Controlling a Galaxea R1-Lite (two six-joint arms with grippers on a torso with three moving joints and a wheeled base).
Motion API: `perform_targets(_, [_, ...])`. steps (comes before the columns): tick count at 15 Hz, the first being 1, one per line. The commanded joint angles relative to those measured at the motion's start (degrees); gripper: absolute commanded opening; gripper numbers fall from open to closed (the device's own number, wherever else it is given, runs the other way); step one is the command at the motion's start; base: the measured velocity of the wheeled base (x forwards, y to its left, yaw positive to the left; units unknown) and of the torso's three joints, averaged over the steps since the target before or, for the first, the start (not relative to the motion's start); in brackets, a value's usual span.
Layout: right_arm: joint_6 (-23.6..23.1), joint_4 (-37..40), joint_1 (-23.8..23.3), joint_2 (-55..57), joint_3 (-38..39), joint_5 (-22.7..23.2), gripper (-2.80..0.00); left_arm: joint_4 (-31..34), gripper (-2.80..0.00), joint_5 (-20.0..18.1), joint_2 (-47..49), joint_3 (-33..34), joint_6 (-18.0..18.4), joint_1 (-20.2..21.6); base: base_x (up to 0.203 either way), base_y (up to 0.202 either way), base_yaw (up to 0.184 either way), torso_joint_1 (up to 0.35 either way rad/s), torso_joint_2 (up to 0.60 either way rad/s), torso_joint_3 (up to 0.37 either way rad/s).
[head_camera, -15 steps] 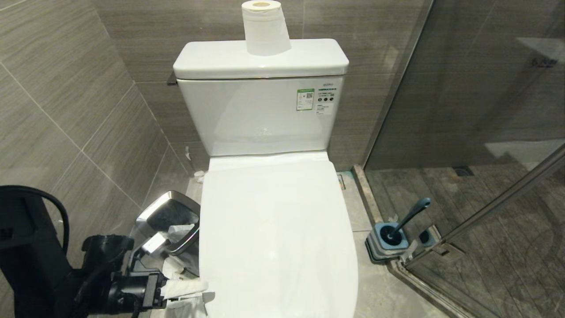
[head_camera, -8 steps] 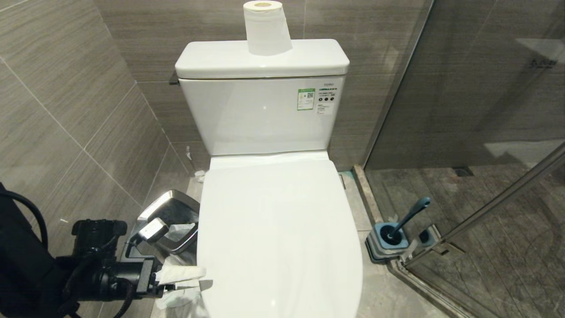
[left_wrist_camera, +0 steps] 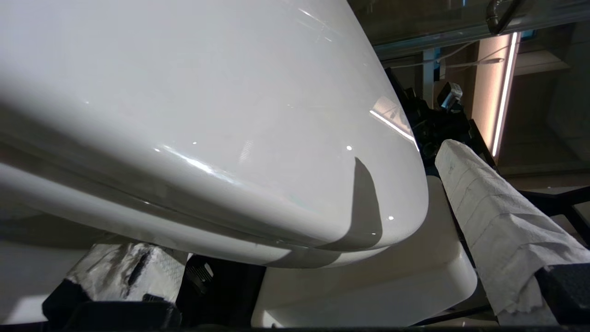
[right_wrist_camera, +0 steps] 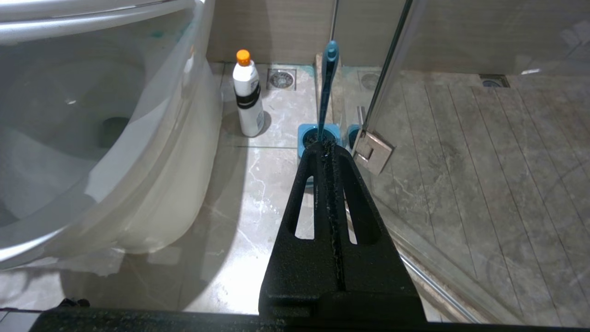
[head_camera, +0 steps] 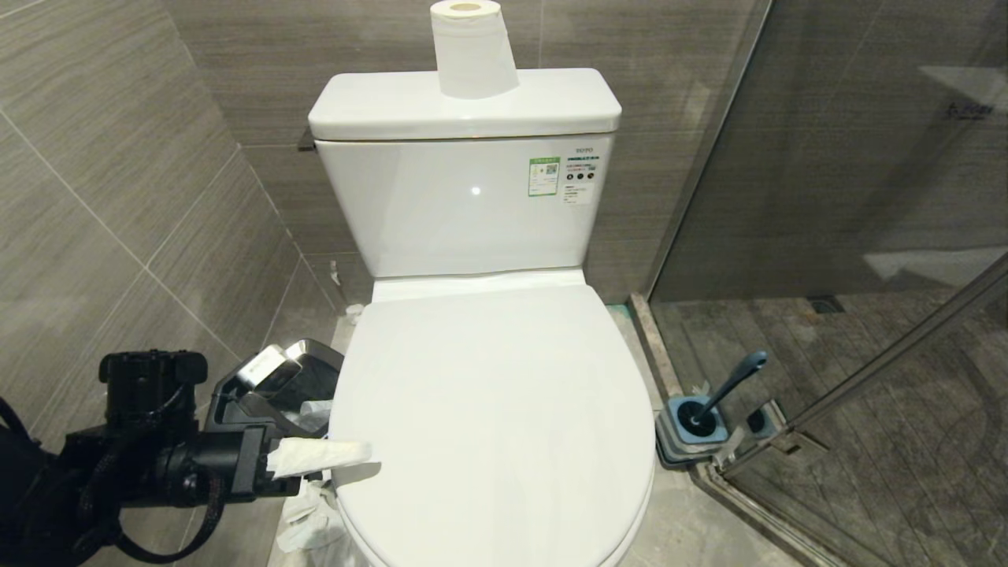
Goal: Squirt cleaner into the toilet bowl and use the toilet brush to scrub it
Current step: Use the left hand to lift the toilet lid slightly
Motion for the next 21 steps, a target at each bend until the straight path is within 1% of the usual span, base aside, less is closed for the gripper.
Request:
perform_targets(1, [0.0, 0.0, 0.0, 0.1, 0.0, 0.0, -2.8, 0.1, 0.0, -0.3, -3.8, 0.5, -0.3, -0.2, 0.0, 0.0, 0.0, 0.0, 0.0, 0.0])
perform_targets(3, [0.0, 0.0, 0.0, 0.1, 0.0, 0.0, -2.8, 0.1, 0.0, -0.2, -5.9, 0.8, -1.4, -0.2, 0.0, 0.0, 0.0, 0.0, 0.0, 0.0])
perform_targets(4, [0.0, 0.0, 0.0, 0.1, 0.0, 0.0, -2.8, 0.1, 0.0, -0.2, -7.3, 0.8, -3.0, -0.2, 0.0, 0.0, 0.0, 0.0, 0.0, 0.0])
perform_targets(7, [0.0, 0.0, 0.0, 0.1, 0.0, 0.0, -2.8, -0.4, 0.0, -0.2, -11.7, 0.5, -10.0, -0.2, 0.0, 0.0, 0.0, 0.0, 0.0, 0.0])
perform_targets(8, [0.0, 0.0, 0.1, 0.1, 0.0, 0.0, -2.8, -0.4, 0.0, -0.2, -12.7, 0.4, -11.2, -0.3, 0.0, 0.0, 0.0, 0.0, 0.0, 0.0])
perform_targets(10, [0.0, 0.0, 0.0, 0.1, 0.0, 0.0, -2.8, -0.4, 0.0, -0.2, -13.5, 0.1, -11.5, -0.8, 0.0, 0.0, 0.0, 0.0, 0.0, 0.0])
perform_targets(14, [0.0, 0.0, 0.0, 0.1, 0.0, 0.0, -2.8, -0.4, 0.0, -0.1, -13.9, -2.7, -11.7, -0.9, 0.0, 0.0, 0.0, 0.0, 0.0, 0.0])
perform_targets(15, [0.0, 0.0, 0.0, 0.1, 0.0, 0.0, -2.8, -0.4, 0.0, 0.2, -13.9, -3.3, -11.7, -0.9, 0.0, 0.0, 0.0, 0.0, 0.0, 0.0])
perform_targets(18, [0.0, 0.0, 0.0, 0.1, 0.0, 0.0, -2.8, -0.4, 0.0, 3.0, -14.0, -5.4, -11.9, -0.9, 0.0, 0.0, 0.0, 0.0, 0.0, 0.0])
perform_targets(19, [0.0, 0.0, 0.0, 0.1, 0.0, 0.0, -2.8, -0.4, 0.0, 3.1, -14.1, -6.1, -12.0, -0.9, 0.0, 0.0, 0.0, 0.0, 0.0, 0.0])
perform_targets(21, [0.0, 0.0, 0.0, 0.1, 0.0, 0.0, -2.8, -0.5, 0.0, 3.2, -14.2, -8.5, -14.9, -0.9, 0.0, 0.0, 0.0, 0.0, 0.0, 0.0])
